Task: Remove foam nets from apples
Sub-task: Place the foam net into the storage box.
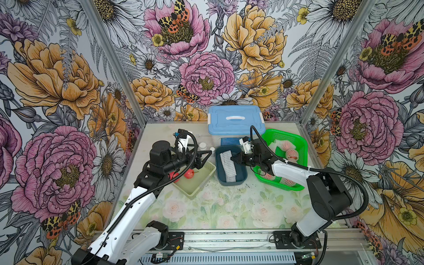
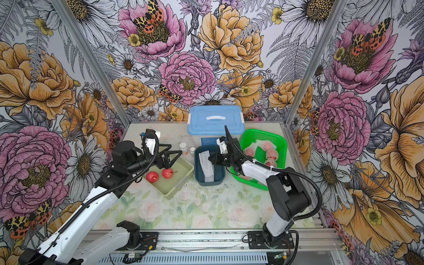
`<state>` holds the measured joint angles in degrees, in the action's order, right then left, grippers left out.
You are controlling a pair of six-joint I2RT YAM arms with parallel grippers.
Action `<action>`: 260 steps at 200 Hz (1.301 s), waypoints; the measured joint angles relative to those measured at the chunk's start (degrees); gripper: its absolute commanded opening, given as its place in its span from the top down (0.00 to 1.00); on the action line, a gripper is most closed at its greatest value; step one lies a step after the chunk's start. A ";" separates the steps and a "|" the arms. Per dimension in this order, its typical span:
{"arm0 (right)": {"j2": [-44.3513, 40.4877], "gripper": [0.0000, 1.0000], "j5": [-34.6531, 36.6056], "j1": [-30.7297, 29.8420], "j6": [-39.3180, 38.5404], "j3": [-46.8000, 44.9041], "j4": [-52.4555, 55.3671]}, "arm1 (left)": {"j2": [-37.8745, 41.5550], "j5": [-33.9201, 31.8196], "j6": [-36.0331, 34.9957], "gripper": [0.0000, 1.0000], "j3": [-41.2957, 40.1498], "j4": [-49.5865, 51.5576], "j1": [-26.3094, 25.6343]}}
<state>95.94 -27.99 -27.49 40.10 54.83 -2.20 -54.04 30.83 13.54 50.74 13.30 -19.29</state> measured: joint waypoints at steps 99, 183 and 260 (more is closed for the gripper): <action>-1.81 0.21 19.02 -3.37 -0.33 0.28 6.58 | -0.24 0.96 1.03 0.01 -1.27 -0.24 1.90; -16.52 0.00 18.82 1.88 -4.92 -0.59 9.68 | -6.62 -2.71 1.51 0.01 -0.72 0.02 -7.85; -21.16 0.00 14.32 29.22 -9.01 -1.88 22.82 | -12.28 -10.49 1.70 0.01 4.87 0.83 -14.99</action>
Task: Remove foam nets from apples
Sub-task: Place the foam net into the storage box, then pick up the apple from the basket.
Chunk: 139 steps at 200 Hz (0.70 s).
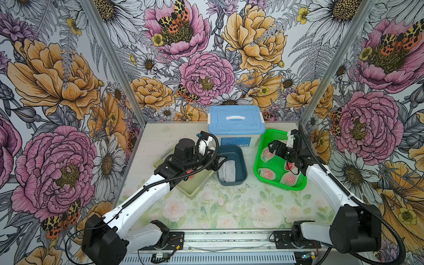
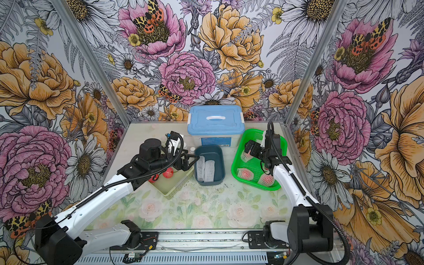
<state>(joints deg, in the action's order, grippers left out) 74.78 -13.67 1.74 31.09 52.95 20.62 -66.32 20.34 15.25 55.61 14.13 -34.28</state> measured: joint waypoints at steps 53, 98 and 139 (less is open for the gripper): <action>11.52 0.00 -2.93 3.76 -1.46 6.73 4.55 | -2.60 -5.70 -0.44 0.01 3.69 3.28 -3.74; 24.65 0.01 -3.08 3.76 -1.40 15.72 5.05 | -2.54 -8.20 -0.66 0.01 3.69 5.64 -3.74; 33.62 0.07 -4.44 4.00 -0.70 25.22 5.25 | -0.48 -9.51 -0.85 0.01 3.69 7.10 -3.67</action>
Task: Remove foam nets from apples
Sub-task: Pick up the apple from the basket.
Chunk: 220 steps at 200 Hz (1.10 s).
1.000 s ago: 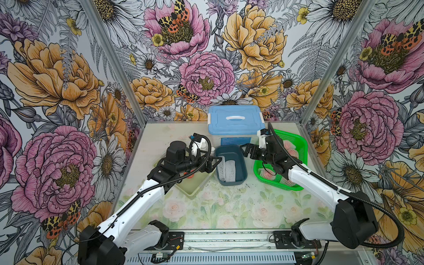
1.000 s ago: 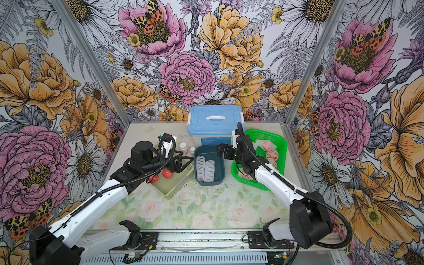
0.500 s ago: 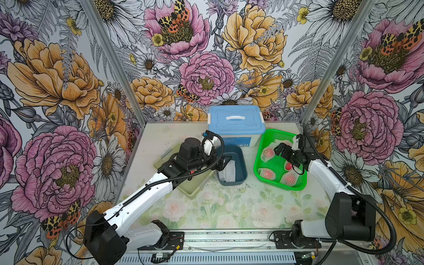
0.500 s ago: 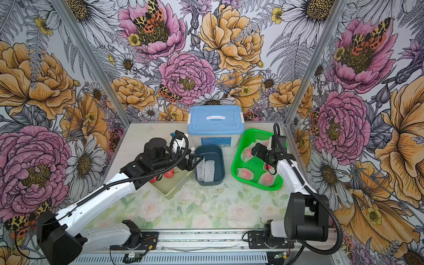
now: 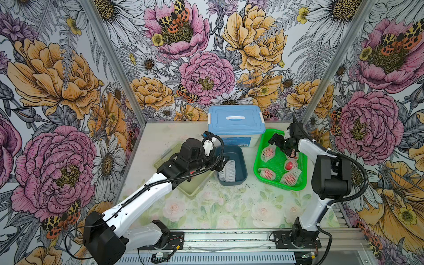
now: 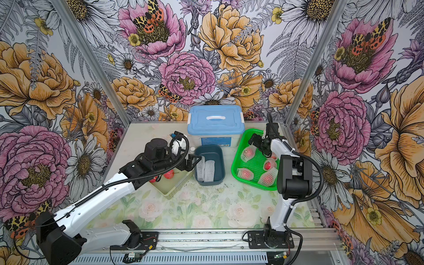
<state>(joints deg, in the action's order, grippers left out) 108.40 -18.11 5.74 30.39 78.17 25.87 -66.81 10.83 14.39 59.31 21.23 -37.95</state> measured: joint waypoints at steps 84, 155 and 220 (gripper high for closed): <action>6.64 0.53 1.05 0.07 3.67 3.10 0.20 | 0.72 -0.15 -1.05 0.01 0.00 0.07 0.37; 5.97 1.00 3.32 -0.50 3.82 2.56 0.04 | 1.68 -0.09 -1.84 0.01 -0.26 1.38 0.96; -6.78 1.00 2.73 -0.96 -1.14 -4.02 -1.51 | 5.99 1.33 -3.04 0.01 -2.75 0.85 0.96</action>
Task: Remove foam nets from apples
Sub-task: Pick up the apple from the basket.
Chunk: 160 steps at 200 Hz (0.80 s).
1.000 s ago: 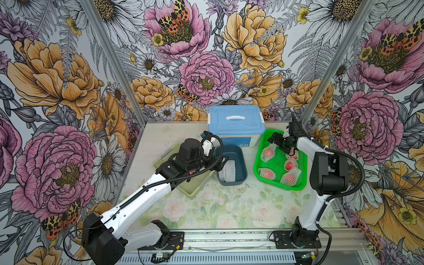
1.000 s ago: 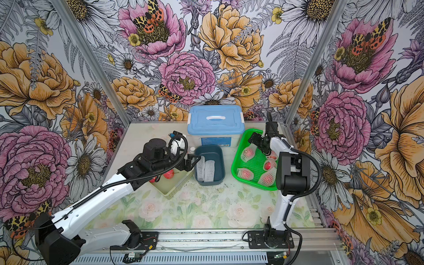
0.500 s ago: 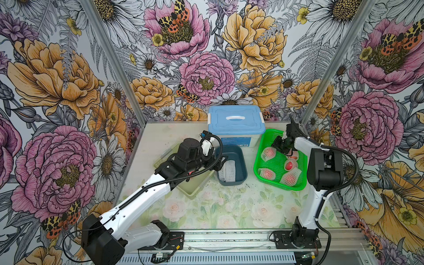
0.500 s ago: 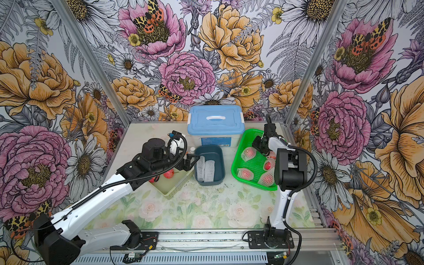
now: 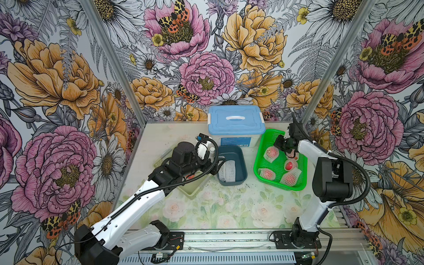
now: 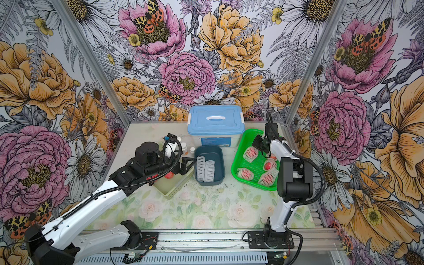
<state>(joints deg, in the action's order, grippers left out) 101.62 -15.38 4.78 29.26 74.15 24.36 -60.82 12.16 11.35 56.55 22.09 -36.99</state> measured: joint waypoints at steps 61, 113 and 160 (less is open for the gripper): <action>-12.57 1.00 -9.31 0.55 -6.43 -1.79 -1.01 | -0.57 6.16 -1.33 0.01 0.00 0.00 -1.07; -21.27 1.00 -20.79 -3.08 -12.66 -3.37 -1.03 | -3.21 11.13 -2.97 0.01 3.04 -0.04 -3.45; -25.55 1.00 -32.50 -10.71 -16.96 -3.67 -1.05 | -8.20 16.11 -4.76 0.01 8.37 -0.11 -5.07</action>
<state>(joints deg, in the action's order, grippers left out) 76.07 -47.88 -5.93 12.29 70.48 23.31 -69.01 28.27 6.59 64.93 21.98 -42.06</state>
